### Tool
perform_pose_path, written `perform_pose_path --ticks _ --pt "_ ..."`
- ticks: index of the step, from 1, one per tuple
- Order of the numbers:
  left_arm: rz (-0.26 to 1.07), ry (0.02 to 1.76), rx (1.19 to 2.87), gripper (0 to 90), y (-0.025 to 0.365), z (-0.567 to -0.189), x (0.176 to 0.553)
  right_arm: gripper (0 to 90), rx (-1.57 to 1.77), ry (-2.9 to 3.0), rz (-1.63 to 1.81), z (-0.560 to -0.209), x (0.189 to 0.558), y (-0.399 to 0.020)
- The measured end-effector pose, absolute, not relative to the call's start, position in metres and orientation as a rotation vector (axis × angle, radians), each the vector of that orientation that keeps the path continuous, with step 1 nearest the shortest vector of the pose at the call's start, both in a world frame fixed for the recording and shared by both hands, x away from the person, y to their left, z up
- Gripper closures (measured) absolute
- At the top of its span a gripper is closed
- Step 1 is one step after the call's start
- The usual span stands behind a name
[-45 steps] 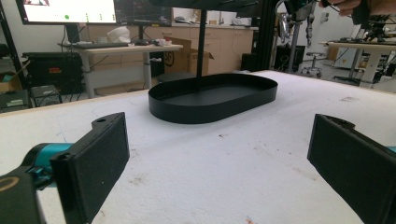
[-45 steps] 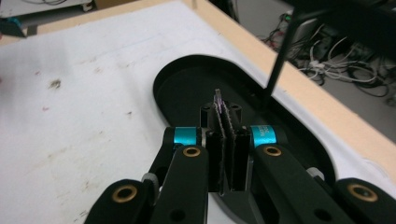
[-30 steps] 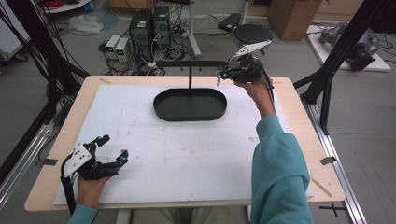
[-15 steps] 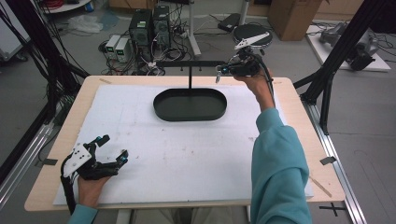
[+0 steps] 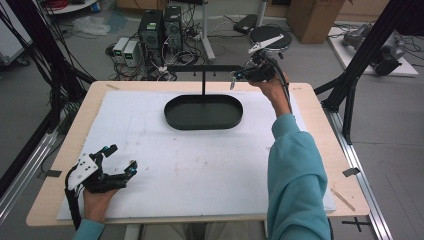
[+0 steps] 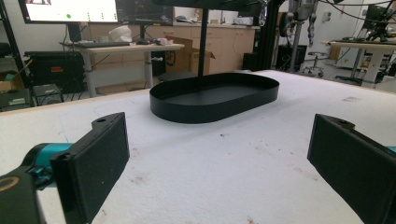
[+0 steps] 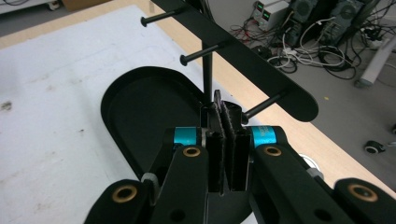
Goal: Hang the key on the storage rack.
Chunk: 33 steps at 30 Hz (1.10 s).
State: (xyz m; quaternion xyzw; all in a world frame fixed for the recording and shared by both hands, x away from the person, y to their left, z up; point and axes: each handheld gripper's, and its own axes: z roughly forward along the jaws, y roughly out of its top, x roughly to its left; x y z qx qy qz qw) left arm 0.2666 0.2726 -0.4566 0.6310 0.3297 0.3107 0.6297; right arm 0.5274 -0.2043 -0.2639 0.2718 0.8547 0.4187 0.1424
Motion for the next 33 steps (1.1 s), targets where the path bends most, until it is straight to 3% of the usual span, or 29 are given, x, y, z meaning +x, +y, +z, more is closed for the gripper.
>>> perform_pose_path --ticks 33 --pt "0.709 0.753 1.447 6.0 0.273 -0.4566 0.2662 89.2 0.84 2.438 1.151 -0.2728 0.5355 -0.2024"
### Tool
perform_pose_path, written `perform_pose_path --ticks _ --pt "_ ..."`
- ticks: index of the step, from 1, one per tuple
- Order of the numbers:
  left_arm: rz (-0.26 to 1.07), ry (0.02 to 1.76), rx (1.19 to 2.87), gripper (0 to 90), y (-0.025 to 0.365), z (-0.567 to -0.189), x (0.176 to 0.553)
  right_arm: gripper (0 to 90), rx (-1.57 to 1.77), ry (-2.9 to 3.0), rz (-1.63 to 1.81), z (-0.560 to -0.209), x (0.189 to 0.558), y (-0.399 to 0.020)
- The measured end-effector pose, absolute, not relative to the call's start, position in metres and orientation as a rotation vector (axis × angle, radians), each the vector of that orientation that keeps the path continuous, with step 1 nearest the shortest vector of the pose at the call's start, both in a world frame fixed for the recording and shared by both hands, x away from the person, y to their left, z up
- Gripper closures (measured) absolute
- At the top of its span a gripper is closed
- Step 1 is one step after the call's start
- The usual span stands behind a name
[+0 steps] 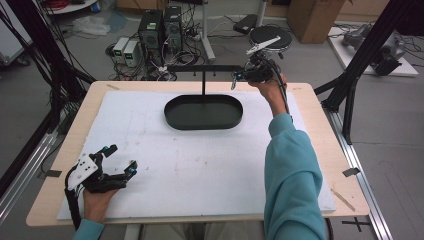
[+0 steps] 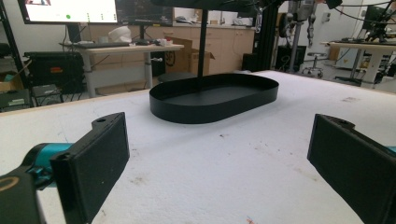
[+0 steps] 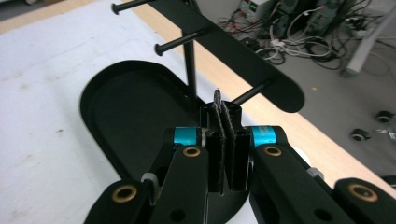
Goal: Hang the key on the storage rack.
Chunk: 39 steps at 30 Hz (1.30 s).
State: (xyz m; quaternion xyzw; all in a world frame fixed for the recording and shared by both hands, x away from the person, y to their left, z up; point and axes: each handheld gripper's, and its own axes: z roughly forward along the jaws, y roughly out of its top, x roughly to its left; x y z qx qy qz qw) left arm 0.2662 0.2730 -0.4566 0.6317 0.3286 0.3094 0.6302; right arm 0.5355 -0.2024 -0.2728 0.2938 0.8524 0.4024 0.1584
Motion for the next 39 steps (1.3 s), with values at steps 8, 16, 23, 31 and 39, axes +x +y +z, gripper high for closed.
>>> perform_pose_path --ticks 8,16,23,31,39 --pt "0.71 0.752 1.446 6.0 0.273 -0.457 0.266 89.2 0.829 2.417 1.143 -0.274 0.538 -0.203" --pt "0.71 0.751 1.444 6.0 0.273 -0.457 0.266 89.1 0.843 2.386 1.15 -0.277 0.542 -0.204" --pt "0.71 0.752 1.444 6.0 0.273 -0.457 0.266 88.0 0.849 2.348 1.145 -0.278 0.544 -0.203" --pt "0.707 0.752 1.444 6.0 0.273 -0.457 0.267 35.4 0.911 2.22 1.118 -0.277 0.54 -0.203" --pt "0.706 0.754 1.445 6.0 0.273 -0.457 0.267 0.6 0.94 2.152 1.243 -0.278 0.515 -0.218"
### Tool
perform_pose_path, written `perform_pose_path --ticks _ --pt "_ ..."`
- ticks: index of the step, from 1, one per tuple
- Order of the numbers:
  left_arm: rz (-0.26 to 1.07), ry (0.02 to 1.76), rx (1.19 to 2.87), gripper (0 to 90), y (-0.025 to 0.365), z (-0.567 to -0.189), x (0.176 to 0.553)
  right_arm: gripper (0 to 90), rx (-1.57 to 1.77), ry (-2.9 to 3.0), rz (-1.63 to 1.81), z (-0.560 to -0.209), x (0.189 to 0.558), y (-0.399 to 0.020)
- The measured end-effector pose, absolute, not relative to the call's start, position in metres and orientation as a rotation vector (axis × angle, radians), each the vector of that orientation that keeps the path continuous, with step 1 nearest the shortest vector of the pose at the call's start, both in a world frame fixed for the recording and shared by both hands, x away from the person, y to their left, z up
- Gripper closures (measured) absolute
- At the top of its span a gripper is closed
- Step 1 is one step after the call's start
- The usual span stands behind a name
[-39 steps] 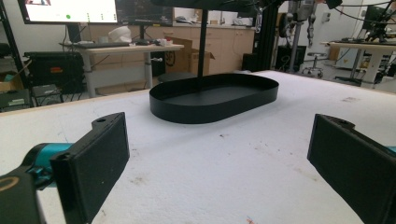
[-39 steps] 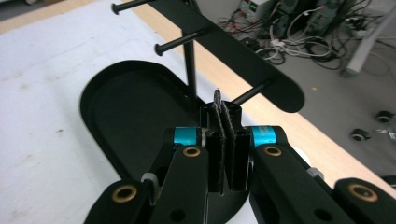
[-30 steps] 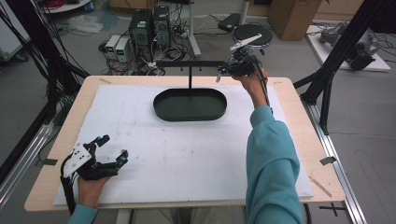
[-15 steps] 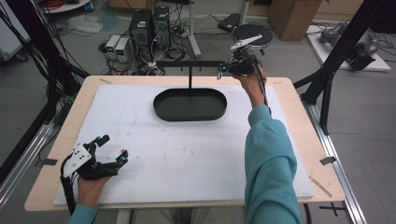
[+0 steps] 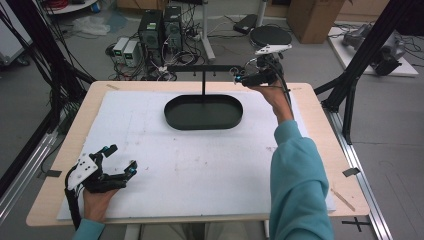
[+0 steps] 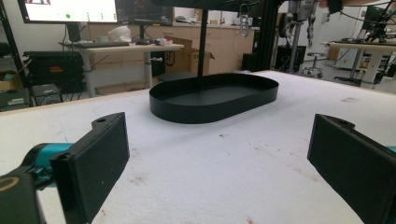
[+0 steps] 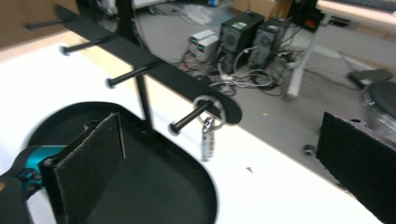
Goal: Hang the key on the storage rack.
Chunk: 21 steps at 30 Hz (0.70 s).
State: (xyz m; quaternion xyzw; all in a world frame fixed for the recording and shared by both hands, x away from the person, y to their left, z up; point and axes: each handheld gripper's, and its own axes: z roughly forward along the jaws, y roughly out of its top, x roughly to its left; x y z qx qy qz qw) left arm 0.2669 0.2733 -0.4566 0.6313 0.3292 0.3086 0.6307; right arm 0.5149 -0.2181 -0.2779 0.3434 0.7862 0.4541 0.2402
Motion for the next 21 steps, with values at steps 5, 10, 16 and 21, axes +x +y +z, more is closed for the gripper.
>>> perform_pose_path --ticks 5,10,16,21 --pt "0.706 0.758 1.447 6.0 0.273 -0.457 0.267 0.6 0.877 2.118 1.327 -0.279 0.482 -0.238" --pt "0.698 0.765 1.441 6.0 0.274 -0.456 0.268 0.7 0.806 2.063 1.428 -0.293 0.436 -0.262" --pt "0.696 0.759 1.444 6.0 0.274 -0.456 0.268 0.6 0.699 2.016 1.511 -0.333 0.369 -0.283" --pt "0.688 0.764 1.442 6.0 0.275 -0.456 0.268 0.7 0.671 1.933 1.585 -0.37 0.326 -0.295"
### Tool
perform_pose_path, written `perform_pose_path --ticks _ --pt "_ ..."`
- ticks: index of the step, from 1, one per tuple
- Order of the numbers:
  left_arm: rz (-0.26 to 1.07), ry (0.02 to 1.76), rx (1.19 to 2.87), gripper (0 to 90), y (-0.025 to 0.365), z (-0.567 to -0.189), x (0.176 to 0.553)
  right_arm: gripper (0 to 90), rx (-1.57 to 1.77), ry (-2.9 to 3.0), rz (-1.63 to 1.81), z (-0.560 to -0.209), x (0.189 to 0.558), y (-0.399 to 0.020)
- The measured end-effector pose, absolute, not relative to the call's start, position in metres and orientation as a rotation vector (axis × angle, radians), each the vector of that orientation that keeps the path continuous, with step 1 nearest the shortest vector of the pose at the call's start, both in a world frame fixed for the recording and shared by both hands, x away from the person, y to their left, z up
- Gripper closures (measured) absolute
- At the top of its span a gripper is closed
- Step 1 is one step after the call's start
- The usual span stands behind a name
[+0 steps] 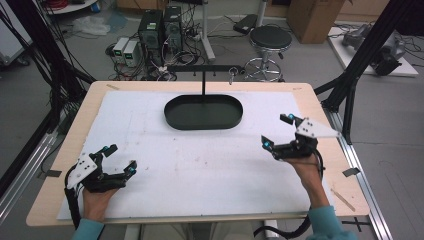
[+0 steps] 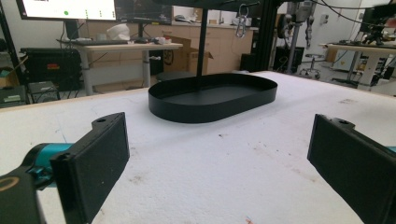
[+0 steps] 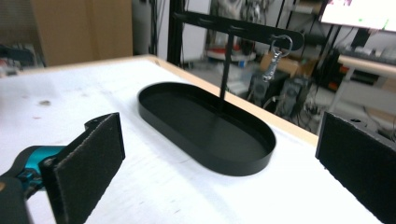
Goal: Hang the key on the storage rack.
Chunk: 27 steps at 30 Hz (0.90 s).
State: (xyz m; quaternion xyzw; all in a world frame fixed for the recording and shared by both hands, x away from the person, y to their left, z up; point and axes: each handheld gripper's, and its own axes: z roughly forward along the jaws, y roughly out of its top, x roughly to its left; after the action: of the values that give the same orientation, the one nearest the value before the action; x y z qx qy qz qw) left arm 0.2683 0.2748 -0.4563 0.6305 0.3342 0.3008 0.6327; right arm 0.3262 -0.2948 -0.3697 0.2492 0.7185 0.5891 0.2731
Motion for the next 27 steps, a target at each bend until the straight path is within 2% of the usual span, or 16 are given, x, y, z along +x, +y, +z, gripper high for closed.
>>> perform_pose_path --ticks 5,11,20,27 --pt "0.69 0.765 1.445 6.0 0.274 -0.456 0.268 0.7 0.709 1.872 1.613 -0.403 0.306 -0.306" --pt "0.7 0.758 1.445 6.0 0.274 -0.456 0.267 0.7 0.765 1.779 1.668 -0.431 0.301 -0.313" --pt "0.708 0.751 1.447 6.0 0.273 -0.457 0.267 0.7 0.778 1.833 1.598 -0.455 0.307 -0.304" --pt "0.711 0.746 1.453 6.0 0.273 -0.457 0.266 0.7 0.803 1.793 1.62 -0.455 0.306 -0.307"
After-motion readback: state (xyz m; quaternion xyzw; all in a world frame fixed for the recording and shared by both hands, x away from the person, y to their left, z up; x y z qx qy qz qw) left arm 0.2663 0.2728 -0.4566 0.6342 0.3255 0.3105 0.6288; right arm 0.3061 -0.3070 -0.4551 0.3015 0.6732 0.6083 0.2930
